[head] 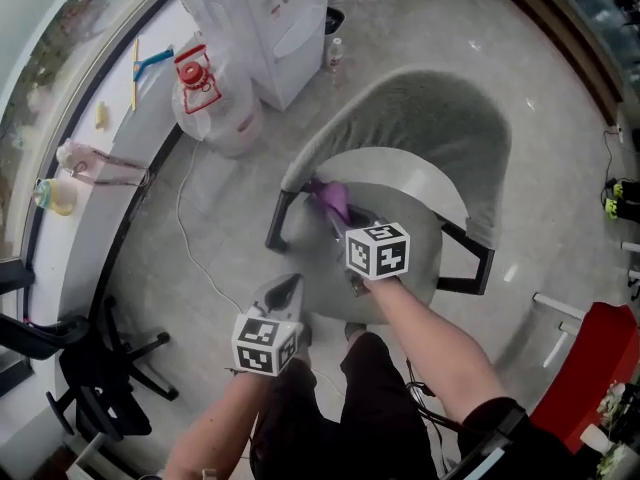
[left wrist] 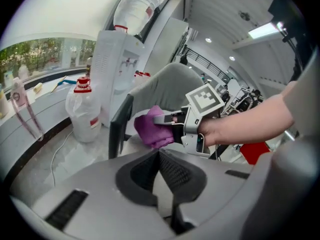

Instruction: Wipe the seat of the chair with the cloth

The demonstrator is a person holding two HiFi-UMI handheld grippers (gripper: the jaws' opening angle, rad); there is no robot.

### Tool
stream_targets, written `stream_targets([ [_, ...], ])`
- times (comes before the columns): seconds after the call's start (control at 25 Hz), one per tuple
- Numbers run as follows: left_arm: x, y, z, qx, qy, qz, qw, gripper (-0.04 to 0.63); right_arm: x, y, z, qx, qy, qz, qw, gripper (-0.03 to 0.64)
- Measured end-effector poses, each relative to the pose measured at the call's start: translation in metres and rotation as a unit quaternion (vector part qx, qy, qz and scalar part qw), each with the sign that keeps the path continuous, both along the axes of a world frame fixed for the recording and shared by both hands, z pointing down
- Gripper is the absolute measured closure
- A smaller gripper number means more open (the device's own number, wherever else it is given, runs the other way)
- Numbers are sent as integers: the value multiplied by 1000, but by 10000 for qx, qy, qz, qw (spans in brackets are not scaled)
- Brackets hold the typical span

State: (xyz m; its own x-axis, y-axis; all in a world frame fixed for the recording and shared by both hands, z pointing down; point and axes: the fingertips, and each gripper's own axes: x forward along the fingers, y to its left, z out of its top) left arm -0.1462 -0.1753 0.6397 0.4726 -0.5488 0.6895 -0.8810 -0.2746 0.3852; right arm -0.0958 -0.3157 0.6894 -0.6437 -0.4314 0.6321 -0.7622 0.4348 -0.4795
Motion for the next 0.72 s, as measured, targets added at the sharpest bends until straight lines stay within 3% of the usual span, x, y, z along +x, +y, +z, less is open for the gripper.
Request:
stream_targets([
  [0.12,13,-2,-30,304,54,363,9989,591,19,6,-33,96,-111,171,9997,572],
  [0.32,19,-9,-67,516,59,338,9981,591,51,18,-84,290,-245,493,9981,572],
  [0.52,43,-4,-120,939,521,729,9915,591,78,31,-137,522,-395,731,9952,572],
  [0.72,46,-12,-170,1327,386,755,9875,591,98,42,-200,870,-524,870,9910,572],
])
